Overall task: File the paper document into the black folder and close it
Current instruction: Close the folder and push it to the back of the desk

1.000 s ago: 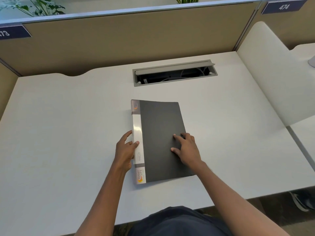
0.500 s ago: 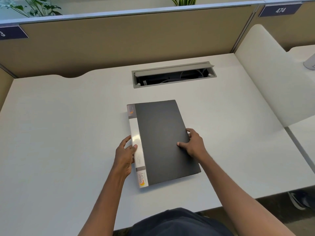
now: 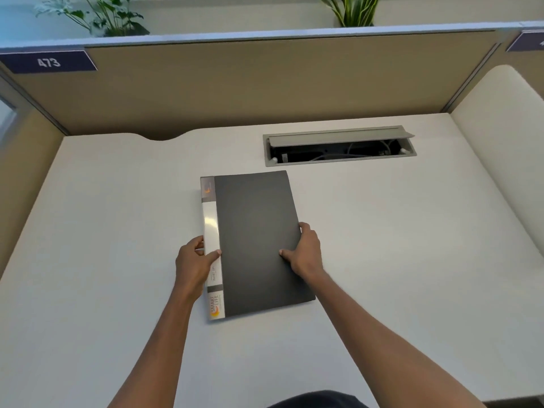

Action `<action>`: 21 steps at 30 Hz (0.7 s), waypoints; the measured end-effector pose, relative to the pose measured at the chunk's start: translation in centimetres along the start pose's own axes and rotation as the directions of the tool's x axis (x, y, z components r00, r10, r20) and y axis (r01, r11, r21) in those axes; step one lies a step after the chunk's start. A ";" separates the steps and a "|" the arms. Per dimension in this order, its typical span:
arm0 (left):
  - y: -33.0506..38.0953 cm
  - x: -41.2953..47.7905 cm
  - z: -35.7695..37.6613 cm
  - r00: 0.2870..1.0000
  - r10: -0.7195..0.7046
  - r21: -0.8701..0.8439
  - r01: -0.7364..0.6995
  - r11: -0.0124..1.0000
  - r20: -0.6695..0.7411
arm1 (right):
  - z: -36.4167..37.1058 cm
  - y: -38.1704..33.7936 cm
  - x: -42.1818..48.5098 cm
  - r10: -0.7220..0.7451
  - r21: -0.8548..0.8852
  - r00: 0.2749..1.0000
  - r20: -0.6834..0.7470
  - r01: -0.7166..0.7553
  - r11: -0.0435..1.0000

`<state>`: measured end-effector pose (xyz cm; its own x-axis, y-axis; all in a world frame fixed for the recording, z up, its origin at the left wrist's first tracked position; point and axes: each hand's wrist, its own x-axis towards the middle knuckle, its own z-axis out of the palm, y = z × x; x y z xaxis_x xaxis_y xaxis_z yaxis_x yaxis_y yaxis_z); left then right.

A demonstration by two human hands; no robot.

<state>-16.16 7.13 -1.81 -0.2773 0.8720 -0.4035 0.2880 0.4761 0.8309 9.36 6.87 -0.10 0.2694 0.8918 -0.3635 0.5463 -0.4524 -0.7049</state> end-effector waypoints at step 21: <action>8.1 21.0 -5.3 0.999 0.011 0.132 -0.006 0.991 -0.033 | 6.0 -14.4 14.7 -0.018 -0.115 1.000 0.004 0.019 0.993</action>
<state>-24.49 28.66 -1.48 -0.3047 0.8728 -0.3814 0.4082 0.4814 0.7756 0.65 26.43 1.06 0.2558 0.8999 -0.3532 0.6389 -0.4316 -0.6369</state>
